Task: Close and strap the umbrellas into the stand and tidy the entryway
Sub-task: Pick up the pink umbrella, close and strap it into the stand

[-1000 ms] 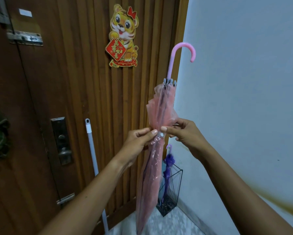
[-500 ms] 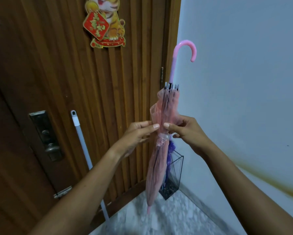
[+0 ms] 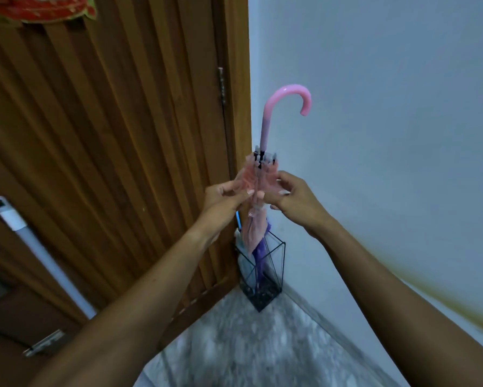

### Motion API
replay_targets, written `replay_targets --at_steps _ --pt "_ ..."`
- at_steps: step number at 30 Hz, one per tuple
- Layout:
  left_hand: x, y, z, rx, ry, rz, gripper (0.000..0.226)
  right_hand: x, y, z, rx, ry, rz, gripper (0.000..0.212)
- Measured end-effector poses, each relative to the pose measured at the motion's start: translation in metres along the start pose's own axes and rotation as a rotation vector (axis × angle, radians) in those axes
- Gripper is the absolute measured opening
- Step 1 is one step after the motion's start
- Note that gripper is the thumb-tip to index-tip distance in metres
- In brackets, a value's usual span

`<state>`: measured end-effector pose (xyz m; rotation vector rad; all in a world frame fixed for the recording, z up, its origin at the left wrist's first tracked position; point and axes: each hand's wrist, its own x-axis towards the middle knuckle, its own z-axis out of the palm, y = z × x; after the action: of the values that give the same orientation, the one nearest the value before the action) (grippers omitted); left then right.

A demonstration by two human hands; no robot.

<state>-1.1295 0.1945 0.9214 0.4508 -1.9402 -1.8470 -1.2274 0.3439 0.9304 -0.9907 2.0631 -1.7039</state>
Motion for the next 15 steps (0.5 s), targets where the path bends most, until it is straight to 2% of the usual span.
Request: replay_targets --at_steps 7,10,12,15 --pt "0.080 -0.061 0.021 0.036 0.006 -0.057 0.011 0.081 0.087 -0.011 -0.046 0.073 0.063 0.024" --pt "0.125 -0.105 0.017 0.085 0.010 -0.139 0.026 0.112 0.133 -0.006 -0.073 0.076 0.111 0.022" --pt "0.149 -0.133 0.015 0.125 -0.032 -0.193 0.017 0.127 0.165 0.000 -0.097 0.102 0.101 0.019" --pt "0.194 -0.186 0.010 0.140 -0.089 -0.208 0.011 0.157 0.222 0.008 -0.068 0.115 0.228 0.017"
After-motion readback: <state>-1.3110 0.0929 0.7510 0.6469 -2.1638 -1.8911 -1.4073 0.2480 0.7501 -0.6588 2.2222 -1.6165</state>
